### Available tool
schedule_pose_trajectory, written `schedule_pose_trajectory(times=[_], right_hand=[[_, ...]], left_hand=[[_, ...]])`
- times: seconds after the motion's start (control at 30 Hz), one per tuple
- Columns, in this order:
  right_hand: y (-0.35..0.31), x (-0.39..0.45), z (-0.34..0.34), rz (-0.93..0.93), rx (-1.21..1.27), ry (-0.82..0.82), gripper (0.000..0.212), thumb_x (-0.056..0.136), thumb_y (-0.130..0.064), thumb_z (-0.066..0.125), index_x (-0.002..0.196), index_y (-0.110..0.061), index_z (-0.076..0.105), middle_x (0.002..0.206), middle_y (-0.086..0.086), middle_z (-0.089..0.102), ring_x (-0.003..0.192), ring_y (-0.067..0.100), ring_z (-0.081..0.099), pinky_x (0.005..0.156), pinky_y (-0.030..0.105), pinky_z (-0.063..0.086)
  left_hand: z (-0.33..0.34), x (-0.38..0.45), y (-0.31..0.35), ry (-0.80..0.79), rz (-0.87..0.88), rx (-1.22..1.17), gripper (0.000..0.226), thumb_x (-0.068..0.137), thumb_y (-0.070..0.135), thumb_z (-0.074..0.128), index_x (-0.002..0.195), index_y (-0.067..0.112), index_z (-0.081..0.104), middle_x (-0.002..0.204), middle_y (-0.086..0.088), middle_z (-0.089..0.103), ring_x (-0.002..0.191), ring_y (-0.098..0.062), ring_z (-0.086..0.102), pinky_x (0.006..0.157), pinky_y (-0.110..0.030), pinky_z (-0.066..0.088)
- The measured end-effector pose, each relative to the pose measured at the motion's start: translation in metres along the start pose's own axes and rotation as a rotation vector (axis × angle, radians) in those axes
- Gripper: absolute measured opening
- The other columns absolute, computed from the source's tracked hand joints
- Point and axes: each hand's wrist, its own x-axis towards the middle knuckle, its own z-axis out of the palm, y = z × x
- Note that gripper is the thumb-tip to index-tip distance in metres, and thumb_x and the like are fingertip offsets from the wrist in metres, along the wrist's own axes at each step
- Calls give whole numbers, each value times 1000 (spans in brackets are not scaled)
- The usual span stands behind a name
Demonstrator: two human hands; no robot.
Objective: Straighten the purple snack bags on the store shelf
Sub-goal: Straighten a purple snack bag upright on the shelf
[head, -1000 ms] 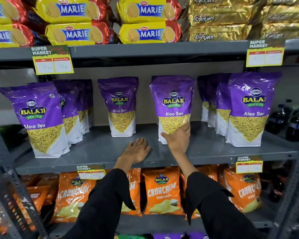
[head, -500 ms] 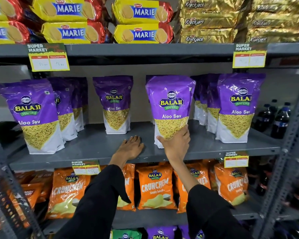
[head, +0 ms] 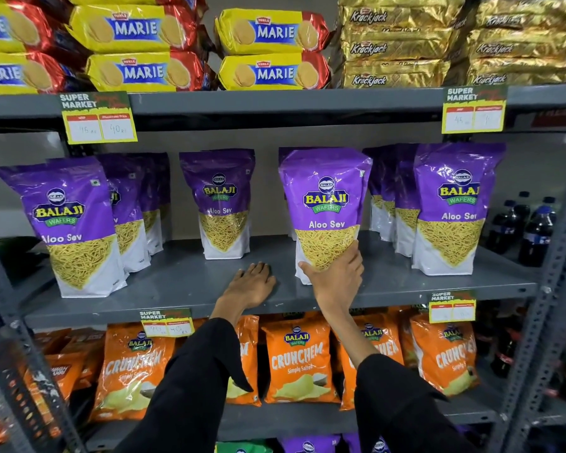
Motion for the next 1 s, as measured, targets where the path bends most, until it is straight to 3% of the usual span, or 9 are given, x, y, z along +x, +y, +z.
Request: schedule_pose_trajectory(times=[1.0], right_hand=[[1,1,2,-68,-22,-40,130,61,-77,79,156,-7,23,151,17,44,139,35,46,107,49,46]], left_hand=[[-1,-1,1,-7,-13,-18,62,107,43,18,160,12,19,170,-8,15,158,-23,12,126,-44,9]])
